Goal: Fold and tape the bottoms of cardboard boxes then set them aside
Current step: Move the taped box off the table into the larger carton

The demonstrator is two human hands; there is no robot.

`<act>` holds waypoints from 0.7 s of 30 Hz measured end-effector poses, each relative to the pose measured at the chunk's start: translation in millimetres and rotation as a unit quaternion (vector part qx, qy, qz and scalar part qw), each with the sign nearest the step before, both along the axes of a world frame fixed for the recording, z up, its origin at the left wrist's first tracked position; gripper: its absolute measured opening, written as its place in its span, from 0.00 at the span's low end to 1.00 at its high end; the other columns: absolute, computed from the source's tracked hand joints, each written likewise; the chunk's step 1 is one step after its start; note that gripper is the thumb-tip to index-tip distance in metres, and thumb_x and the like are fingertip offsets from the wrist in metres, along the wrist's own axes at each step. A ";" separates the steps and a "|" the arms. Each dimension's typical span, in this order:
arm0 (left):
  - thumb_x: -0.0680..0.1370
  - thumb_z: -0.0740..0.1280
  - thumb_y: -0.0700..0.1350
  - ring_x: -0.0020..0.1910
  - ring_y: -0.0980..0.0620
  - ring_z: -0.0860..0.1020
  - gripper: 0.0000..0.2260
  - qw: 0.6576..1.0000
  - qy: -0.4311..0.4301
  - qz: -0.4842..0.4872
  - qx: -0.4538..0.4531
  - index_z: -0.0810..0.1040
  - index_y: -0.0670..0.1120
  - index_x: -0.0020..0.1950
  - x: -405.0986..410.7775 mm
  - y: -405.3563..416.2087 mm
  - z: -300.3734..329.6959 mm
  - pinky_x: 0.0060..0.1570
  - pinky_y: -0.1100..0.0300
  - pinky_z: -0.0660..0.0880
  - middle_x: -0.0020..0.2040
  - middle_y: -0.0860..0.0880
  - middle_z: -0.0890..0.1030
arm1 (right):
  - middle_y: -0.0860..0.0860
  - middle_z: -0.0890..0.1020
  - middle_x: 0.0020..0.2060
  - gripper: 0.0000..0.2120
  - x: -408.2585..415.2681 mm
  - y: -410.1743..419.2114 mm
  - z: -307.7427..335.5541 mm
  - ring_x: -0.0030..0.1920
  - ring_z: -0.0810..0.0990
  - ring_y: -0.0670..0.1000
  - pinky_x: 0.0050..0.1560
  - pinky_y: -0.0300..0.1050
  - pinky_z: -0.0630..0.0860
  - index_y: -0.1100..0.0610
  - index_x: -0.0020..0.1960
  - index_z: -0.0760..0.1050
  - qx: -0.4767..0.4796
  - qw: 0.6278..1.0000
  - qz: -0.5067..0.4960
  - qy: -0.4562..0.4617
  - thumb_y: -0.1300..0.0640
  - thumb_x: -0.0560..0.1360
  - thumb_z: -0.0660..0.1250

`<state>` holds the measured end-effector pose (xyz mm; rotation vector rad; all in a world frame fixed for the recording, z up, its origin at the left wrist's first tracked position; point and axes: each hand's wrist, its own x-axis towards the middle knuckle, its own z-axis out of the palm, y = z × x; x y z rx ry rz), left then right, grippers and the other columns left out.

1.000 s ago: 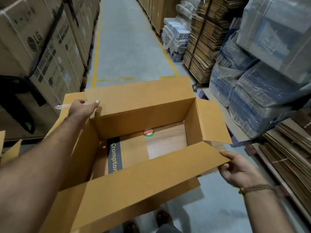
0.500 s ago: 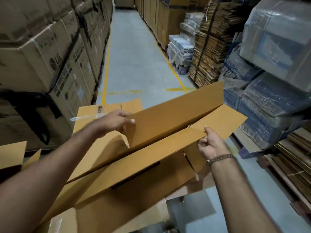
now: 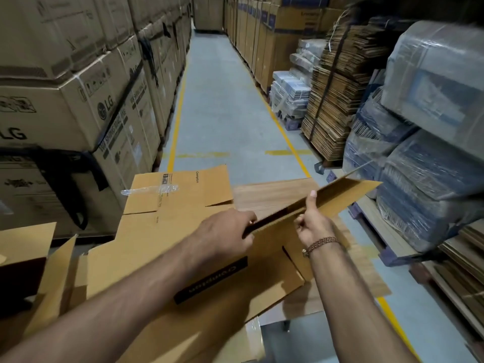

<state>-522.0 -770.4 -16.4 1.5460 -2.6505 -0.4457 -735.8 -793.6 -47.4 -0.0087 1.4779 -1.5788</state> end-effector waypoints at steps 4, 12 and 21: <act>0.78 0.63 0.35 0.43 0.42 0.81 0.11 0.996 -0.052 -0.043 -0.061 0.70 0.47 0.57 -7.1 5.8 -8.1 0.43 0.45 0.83 0.44 0.46 0.80 | 0.52 0.79 0.37 0.26 -1.8 -1.7 1.3 0.27 0.76 0.45 0.23 0.37 0.75 0.58 0.51 0.74 0.042 0.992 0.106 0.051 0.34 0.75 0.71; 0.86 0.53 0.59 0.54 0.46 0.82 0.16 0.999 0.003 -0.034 -0.040 0.73 0.54 0.67 -1.6 15.8 -15.1 0.54 0.49 0.79 0.57 0.49 0.84 | 0.56 0.74 0.39 0.11 3.8 -13.6 -9.5 0.26 0.72 0.51 0.21 0.37 0.70 0.68 0.59 0.74 0.083 0.976 0.138 0.146 0.68 0.78 0.62; 0.69 0.33 0.82 0.57 0.48 0.80 0.50 0.953 -0.089 0.275 0.087 0.78 0.50 0.61 120.1 -29.6 -44.6 0.68 0.41 0.72 0.58 0.46 0.83 | 0.56 0.74 0.42 0.04 6.0 -22.6 -9.7 0.30 0.72 0.51 0.21 0.38 0.70 0.62 0.51 0.69 0.071 0.977 0.115 0.163 0.69 0.79 0.60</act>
